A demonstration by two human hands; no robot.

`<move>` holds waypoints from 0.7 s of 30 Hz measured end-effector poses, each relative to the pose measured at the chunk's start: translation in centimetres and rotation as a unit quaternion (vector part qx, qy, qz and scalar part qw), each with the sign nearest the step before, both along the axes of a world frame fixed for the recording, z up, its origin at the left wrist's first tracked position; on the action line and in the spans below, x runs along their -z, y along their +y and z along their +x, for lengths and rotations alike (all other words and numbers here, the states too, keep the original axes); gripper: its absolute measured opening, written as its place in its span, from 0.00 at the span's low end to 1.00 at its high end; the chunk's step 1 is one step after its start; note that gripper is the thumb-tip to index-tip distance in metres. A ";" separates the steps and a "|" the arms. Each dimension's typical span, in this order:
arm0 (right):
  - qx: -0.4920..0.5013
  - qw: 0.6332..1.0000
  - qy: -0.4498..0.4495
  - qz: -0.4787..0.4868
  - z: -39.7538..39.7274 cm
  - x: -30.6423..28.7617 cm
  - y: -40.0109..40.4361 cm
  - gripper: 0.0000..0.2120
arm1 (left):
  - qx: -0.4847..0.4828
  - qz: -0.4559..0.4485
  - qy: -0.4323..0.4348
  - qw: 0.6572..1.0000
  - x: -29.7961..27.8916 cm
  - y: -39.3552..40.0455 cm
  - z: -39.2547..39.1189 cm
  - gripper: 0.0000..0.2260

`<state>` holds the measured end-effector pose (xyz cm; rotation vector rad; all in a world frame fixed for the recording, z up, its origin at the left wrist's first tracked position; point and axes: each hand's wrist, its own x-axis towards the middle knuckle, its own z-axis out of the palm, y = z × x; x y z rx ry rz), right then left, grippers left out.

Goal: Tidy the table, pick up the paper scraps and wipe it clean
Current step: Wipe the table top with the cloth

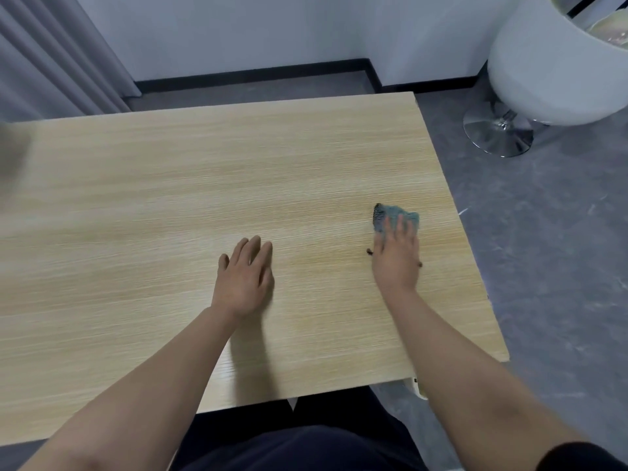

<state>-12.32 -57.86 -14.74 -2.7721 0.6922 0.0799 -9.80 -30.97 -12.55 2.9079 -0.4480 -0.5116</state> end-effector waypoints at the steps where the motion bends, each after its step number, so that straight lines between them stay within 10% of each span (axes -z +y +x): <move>1: -0.039 0.999 -0.029 -0.022 0.3 -0.1 2.2 0.23 | 0.004 0.001 0.001 1.000 -0.1 0.1 0.1 0.28; 7: -0.346 0.938 -0.003 0.014 2.0 0.0 8.3 0.22 | -0.008 -0.006 -0.008 1.000 -0.2 0.2 2.0 0.24; 16: 0.049 0.999 -0.004 -0.017 3.5 0.0 -5.2 0.23 | -0.019 -0.027 0.004 0.999 -0.1 -1.3 4.8 0.22; 21: -0.109 0.989 -0.052 0.084 5.1 -0.8 3.5 0.23 | -0.025 -0.037 -0.023 0.999 0.5 -1.4 5.2 0.22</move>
